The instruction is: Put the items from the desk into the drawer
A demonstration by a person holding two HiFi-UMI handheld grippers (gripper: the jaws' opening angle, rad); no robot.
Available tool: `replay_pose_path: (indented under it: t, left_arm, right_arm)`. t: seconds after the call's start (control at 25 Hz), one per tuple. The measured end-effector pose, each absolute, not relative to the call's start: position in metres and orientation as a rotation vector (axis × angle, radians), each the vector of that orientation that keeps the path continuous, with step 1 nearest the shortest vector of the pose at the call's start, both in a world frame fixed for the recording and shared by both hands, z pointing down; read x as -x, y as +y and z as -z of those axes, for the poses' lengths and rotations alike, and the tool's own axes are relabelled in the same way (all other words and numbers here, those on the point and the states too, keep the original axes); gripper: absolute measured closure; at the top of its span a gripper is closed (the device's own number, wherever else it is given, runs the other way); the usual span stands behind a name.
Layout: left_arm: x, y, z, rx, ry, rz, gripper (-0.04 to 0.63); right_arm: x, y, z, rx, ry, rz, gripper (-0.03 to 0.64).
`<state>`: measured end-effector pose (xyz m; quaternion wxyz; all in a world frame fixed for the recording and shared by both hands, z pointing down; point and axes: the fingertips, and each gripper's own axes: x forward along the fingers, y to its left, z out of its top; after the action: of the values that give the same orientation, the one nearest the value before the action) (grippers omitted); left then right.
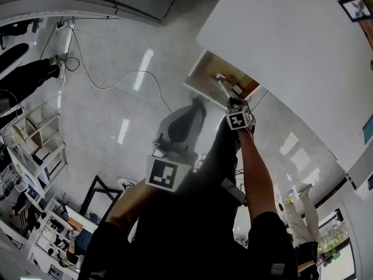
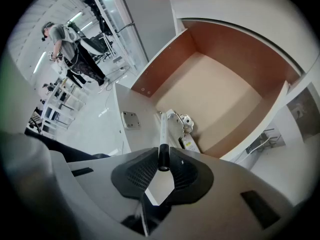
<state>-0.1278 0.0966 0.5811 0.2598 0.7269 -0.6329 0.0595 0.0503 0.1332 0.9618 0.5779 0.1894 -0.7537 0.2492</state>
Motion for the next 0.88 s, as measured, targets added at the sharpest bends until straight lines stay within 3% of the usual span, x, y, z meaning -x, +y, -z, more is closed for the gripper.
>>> replay_pose_path:
  t: [0.52, 0.88]
  left_arm:
    - [0.132, 0.094, -0.566, -1.953, -1.762, -0.134, 0.594]
    - [0.139, 0.081, -0.514, -1.95, -1.836, -0.007, 0.594]
  right_arm:
    - [-0.062, 0.121, -0.942, -0.504, -1.756, -0.633, 0.532]
    - [-0.049, 0.088, -0.858, -0.587, -1.873, -0.704, 0.586]
